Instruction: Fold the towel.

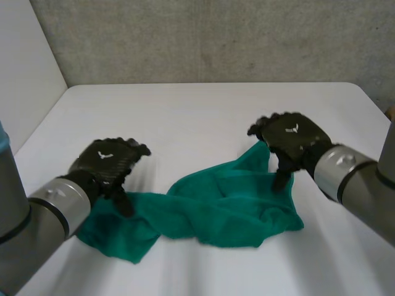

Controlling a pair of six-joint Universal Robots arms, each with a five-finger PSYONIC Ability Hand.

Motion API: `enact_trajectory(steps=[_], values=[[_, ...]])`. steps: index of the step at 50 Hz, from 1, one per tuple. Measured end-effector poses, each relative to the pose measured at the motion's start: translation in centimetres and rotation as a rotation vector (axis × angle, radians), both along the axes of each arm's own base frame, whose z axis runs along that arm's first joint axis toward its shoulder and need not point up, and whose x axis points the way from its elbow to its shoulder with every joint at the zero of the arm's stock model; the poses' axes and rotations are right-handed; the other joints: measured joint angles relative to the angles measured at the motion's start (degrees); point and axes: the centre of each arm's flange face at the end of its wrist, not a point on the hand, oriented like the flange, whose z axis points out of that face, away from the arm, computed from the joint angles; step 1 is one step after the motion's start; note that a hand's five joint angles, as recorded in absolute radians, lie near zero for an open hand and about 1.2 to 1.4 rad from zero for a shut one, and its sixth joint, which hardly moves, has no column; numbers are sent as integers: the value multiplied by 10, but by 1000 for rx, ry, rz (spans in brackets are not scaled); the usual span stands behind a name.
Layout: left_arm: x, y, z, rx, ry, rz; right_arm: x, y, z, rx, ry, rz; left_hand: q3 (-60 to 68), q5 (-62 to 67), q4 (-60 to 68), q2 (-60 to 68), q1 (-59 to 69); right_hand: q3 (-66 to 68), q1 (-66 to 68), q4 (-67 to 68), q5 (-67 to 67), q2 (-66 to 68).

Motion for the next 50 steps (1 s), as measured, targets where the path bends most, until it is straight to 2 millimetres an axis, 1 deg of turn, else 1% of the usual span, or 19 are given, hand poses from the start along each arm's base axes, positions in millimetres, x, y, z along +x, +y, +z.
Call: enact_trajectory(steps=[3, 7, 12, 15, 22, 26, 27, 28, 29, 31, 35, 38, 39, 40, 43, 44, 45, 46, 50], values=[[14, -19, -2, -7, 3, 74, 12, -15, 9, -5, -21, 37, 0, 0, 0, 0, 0, 0, 0, 0, 0, 0], [28, -33, -9, 8, -10, 135, 26, -32, 0, 32, 16, 76, 0, 0, 0, 0, 0, 0, 0, 0, 0, 0], [46, -47, -22, 36, -52, 194, 48, -38, -20, 61, 105, 158, -12, -8, -12, -11, -11, 0, 0, 0, 0, 0], [58, -58, -38, 70, -96, 218, 69, -34, -50, 50, 251, 275, -14, -8, -14, -14, -17, 0, 0, 0, 0, 0], [56, -61, -62, 144, -109, 168, 82, -33, -86, -1, 395, 378, 40, 46, 42, 46, 41, 23, 14, 15, 14, 23], [51, -59, -73, 191, -93, 112, 85, -42, -99, -45, 424, 361, 187, 196, 194, 193, 203, 215, 180, 202, 172, 222], [49, -59, -74, 197, -90, 102, 85, -46, -99, -61, 424, 343, 308, 315, 315, 325, 330, 336, 289, 323, 276, 335], [49, -59, -74, 197, -88, 98, 85, -48, -99, -70, 424, 333, 308, 315, 315, 325, 330, 372, 323, 359, 306, 383], [48, -59, -73, 194, -86, 92, 85, -53, -98, -88, 420, 312, 417, 415, 415, 425, 435, 480, 409, 468, 415, 482], [47, -62, -70, 177, -81, 87, 86, -59, -95, -120, 410, 280, 503, 504, 513, 513, 506, 539, 443, 530, 488, 542], [39, -79, -48, 60, -56, 79, 92, -82, -68, -257, 347, 166, 531, 508, 541, 542, 506, 556, 443, 549, 505, 551], [29, -99, -13, -97, -20, 79, 96, -100, -28, -393, 260, 66, 532, 508, 542, 543, 506, 556, 443, 549, 505, 551], [29, -99, -13, -97, -20, 79, 96, -100, -28, -393, 260, 66, 532, 508, 542, 543, 506, 556, 443, 549, 505, 551], [18, -114, 27, -254, 24, 96, 95, -114, 25, -533, 129, -48, 533, 508, 542, 543, 506, 556, 443, 549, 505, 551], [13, -121, 53, -349, 58, 115, 91, -119, 53, -594, 51, -106, 534, 508, 542, 543, 506, 556, 443, 549, 505, 551], [7, -126, 90, -477, 115, 147, 82, -123, 87, -659, -51, -174, 534, 508, 542, 543, 506, 556, 443, 549, 505, 551], [6, -126, 98, -504, 129, 155, 75, -124, 104, -691, -106, -208, 534, 508, 542, 543, 506, 556, 443, 549, 505, 551], [3, -126, 120, -581, 174, 179, 61, -125, 127, -723, -184, -254, 534, 508, 542, 543, 506, 556, 443, 550, 505, 551], [2, -123, 141, -665, 238, 207, 37, -124, 146, -730, -259, -296, 534, 508, 542, 543, 506, 556, 443, 550, 505, 551]])
